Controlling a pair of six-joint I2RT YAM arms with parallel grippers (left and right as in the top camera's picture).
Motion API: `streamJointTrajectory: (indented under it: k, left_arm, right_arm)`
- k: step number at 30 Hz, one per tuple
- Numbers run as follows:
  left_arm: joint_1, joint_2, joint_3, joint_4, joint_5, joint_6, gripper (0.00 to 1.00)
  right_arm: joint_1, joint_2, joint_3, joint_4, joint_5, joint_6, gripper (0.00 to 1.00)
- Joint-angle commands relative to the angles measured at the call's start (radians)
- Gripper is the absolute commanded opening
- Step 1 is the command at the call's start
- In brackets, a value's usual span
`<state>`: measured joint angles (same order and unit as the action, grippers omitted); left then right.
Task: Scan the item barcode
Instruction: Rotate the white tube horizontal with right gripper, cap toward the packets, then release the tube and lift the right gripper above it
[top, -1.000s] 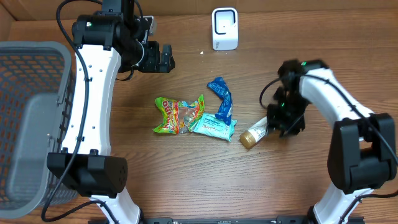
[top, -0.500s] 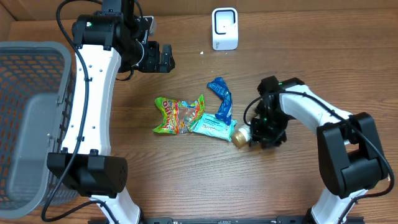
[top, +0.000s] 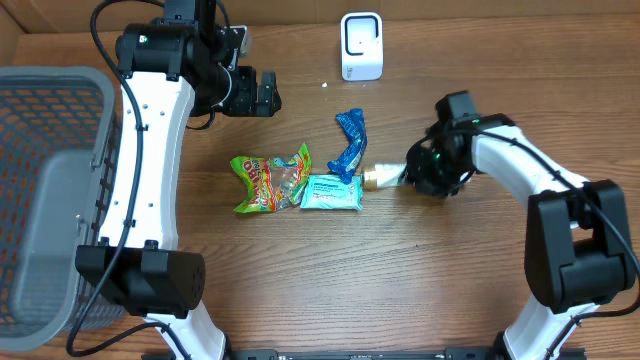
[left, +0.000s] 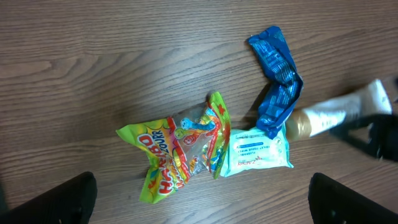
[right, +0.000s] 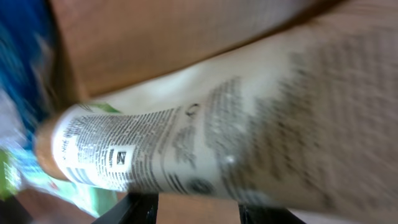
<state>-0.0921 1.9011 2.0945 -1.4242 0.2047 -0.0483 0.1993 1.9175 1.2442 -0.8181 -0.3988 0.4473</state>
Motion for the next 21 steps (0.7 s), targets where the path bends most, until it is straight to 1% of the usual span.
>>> streamJointTrajectory:
  k: [1, 4, 7, 10, 13, 14, 15, 16, 19, 21]
  left_arm:
    - [-0.006, -0.005, 0.017, 0.000, -0.003, 0.019, 1.00]
    - [-0.007, -0.005, 0.017, 0.000, -0.003, 0.019, 1.00]
    - [-0.007, -0.005, 0.017, 0.000, -0.003, 0.019, 1.00]
    - [-0.006, -0.005, 0.017, 0.000, -0.003, 0.019, 1.00]
    - [-0.006, -0.005, 0.017, 0.000, -0.003, 0.019, 1.00]
    - [-0.006, -0.005, 0.016, 0.000, -0.003, 0.019, 1.00]
    - [-0.006, -0.005, 0.017, 0.000, -0.003, 0.019, 1.00]
    - [-0.007, -0.005, 0.017, 0.000, -0.003, 0.019, 1.00]
    - [-0.006, -0.005, 0.017, 0.000, -0.003, 0.019, 1.00]
    - [-0.006, -0.005, 0.017, 0.000, -0.003, 0.019, 1.00]
  right_arm:
    - [-0.053, -0.019, 0.035, 0.057, 0.031, 0.048, 0.43]
    - [-0.081, -0.019, 0.040, 0.082, 0.030, 0.047, 0.43]
    - [-0.090, -0.020, 0.090, 0.008, 0.011, -0.005, 0.44]
    - [-0.090, -0.023, 0.214, -0.132, 0.035, -0.091, 0.49]
    - [-0.090, -0.023, 0.307, -0.188, 0.116, -0.120, 0.56]
    - [-0.090, -0.023, 0.325, -0.183, 0.148, -0.125, 0.60]
    - [-0.090, -0.023, 0.334, -0.164, 0.183, -0.130, 0.61]
    - [-0.090, -0.023, 0.332, -0.124, 0.231, -0.132, 0.64]
    - [-0.090, 0.014, 0.326, -0.029, 0.319, -0.155, 0.66]
    - [-0.090, 0.042, 0.326, -0.008, 0.320, -0.191, 0.66]
